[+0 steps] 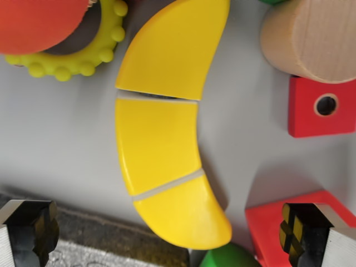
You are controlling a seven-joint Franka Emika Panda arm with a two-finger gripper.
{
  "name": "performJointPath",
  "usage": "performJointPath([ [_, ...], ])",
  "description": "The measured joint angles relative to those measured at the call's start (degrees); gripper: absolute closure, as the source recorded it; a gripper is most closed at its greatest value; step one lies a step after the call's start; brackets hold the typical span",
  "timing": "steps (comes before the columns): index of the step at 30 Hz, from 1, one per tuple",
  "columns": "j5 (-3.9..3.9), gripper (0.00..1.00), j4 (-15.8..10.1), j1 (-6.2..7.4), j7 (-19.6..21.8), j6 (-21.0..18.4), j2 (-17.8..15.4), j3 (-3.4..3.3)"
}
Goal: Pick an object from the bin
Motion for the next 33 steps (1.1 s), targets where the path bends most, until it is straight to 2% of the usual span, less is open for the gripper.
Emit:
performJointPath([
  [16, 0.00, 0.00, 1.65, 0.00, 0.01, 4.55, 6.19, 0.00],
  [27, 0.00, 0.00, 2.32, 0.00, 0.01, 5.72, 8.01, 0.00],
  [28, 0.00, 1.00, 2.35, 0.00, 0.01, 5.74, 8.04, 0.01],
  [33, 0.00, 1.00, 2.38, 0.00, 0.01, 5.74, 8.05, 0.01],
])
